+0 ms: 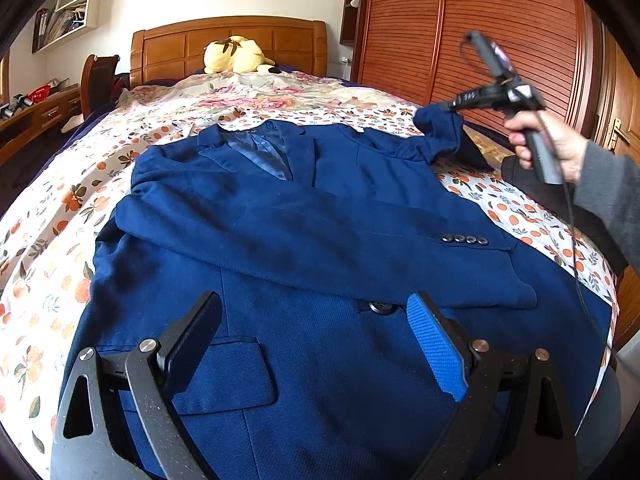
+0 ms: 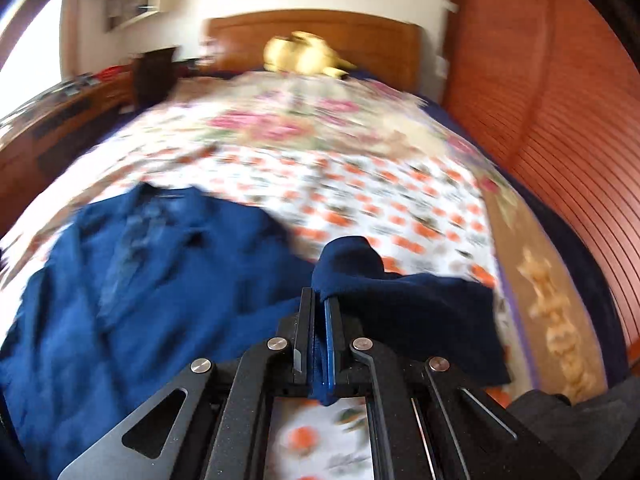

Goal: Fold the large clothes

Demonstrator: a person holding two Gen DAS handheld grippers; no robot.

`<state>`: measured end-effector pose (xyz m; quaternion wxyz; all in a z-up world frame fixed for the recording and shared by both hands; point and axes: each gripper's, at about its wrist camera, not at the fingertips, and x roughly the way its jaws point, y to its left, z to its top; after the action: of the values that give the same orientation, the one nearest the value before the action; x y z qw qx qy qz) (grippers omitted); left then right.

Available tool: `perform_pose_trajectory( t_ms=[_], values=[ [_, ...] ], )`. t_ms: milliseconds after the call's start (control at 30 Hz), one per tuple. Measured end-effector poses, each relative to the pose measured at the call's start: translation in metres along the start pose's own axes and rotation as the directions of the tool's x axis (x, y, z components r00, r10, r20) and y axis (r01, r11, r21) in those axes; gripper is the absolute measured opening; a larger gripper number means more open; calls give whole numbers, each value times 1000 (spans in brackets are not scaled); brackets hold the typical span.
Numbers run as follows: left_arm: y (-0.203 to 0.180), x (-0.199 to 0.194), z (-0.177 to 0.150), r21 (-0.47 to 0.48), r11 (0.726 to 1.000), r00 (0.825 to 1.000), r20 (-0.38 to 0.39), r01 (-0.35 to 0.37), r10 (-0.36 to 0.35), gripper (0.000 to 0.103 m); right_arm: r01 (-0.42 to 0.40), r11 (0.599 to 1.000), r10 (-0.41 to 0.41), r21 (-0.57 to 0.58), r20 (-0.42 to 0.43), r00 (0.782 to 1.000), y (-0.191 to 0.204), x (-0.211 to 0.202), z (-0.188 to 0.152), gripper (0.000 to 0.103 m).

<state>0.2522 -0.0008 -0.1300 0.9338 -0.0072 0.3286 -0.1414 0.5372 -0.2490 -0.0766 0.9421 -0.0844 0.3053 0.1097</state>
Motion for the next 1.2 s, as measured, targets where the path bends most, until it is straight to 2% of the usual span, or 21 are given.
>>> perform_pose_trajectory(
  t_ms=[133,300,433,467,633,700,967,1200],
  values=[
    [0,-1,0,0,1000,1000,4,-3,3,94,-105,988,104,-111,-8,994,50,-26,-15,4],
    [0,-1,0,-1,1000,1000,5,-3,3,94,-143,977,131,-160,-82,988,77,-30,-39,4],
    [0,-2,0,0,1000,1000,6,-3,3,94,-120,979,100,-164,-125,987,82,-28,-44,11],
    [0,-2,0,0,1000,1000,6,-3,3,94,-115,979,94,-167,-127,987,87,-29,-35,12],
    [0,-2,0,2,1000,1000,7,-4,4,94,-101,983,93,-151,-62,994,84,-55,-25,47],
    [-1,-2,0,4,1000,1000,6,-5,5,94,-87,984,83,-154,-33,996,86,-70,-25,52],
    [-1,-1,0,2,1000,1000,5,-5,5,94,9,995,-13,-103,-40,999,67,-45,-33,59],
    [-1,-1,-1,4,1000,1000,1,-2,2,94,100,995,-101,-15,-106,989,38,-1,-33,61]
  ],
)
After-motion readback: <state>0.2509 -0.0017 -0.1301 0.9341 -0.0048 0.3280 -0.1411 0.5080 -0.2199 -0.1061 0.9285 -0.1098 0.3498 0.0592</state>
